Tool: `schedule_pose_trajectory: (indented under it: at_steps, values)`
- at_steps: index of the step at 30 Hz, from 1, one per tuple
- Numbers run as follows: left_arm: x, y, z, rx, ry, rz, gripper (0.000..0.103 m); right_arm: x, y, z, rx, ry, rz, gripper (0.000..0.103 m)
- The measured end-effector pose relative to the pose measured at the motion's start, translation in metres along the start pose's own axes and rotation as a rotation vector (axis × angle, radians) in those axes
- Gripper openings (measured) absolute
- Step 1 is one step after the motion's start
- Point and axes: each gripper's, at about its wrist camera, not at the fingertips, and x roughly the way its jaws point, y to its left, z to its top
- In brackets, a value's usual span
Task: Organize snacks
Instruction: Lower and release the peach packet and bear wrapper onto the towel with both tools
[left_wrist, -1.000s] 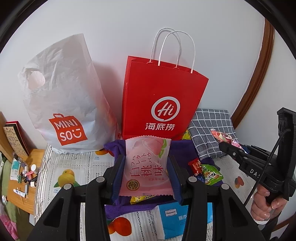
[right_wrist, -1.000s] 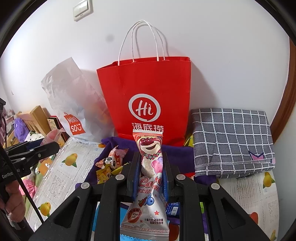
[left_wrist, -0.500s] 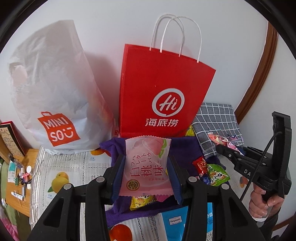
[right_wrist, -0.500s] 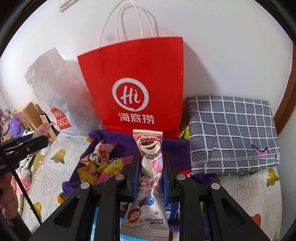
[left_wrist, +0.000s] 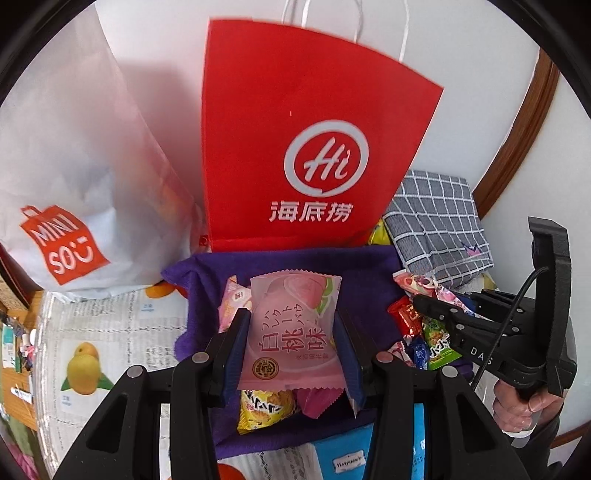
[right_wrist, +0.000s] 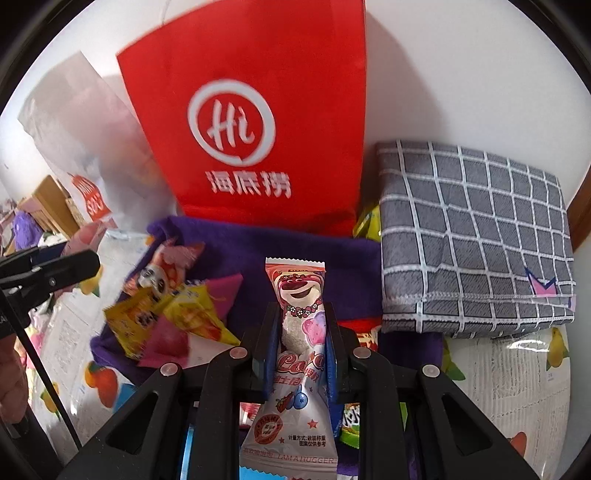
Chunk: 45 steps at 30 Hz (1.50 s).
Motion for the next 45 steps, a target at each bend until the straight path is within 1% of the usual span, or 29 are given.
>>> schedule_pose_trajectory:
  at_steps: [4,8,19,25,31,34,37,40,42,45]
  values:
    - [0.017,0.002,-0.001,-0.009,0.036,-0.004,0.043,0.017,-0.004,-0.003,0.013,0.054,0.025,0.021]
    - [0.030,0.003,-0.001,-0.008,0.054,-0.006,0.043,0.030,-0.005,-0.007,0.020,0.091,0.033,0.021]
    - [0.064,-0.002,-0.004,-0.005,0.118,-0.008,0.043,0.056,0.008,-0.017,-0.002,0.148,0.047,0.022]
    - [0.070,-0.004,-0.007,-0.001,0.129,-0.012,0.043,0.069,0.012,-0.019,0.002,0.176,0.039,0.022]
    - [0.075,0.000,-0.007,-0.033,0.152,-0.036,0.044,0.072,0.018,-0.020,-0.021,0.179,0.022,0.023]
    - [0.075,0.000,-0.007,-0.031,0.156,-0.037,0.045,0.074,0.020,-0.021,-0.028,0.187,0.024,0.026]
    - [0.075,0.000,-0.008,-0.031,0.159,-0.037,0.045,0.074,0.021,-0.020,-0.032,0.188,0.032,0.033]
    - [0.075,0.001,-0.008,-0.031,0.164,-0.039,0.045,0.070,0.020,-0.019,-0.042,0.186,0.032,0.037]
    - [0.077,0.001,-0.008,-0.032,0.171,-0.041,0.045,0.067,0.020,-0.018,-0.053,0.178,0.034,0.043]
    - [0.079,0.001,-0.008,-0.035,0.177,-0.044,0.046,0.059,0.018,-0.018,-0.070,0.164,0.034,0.045]
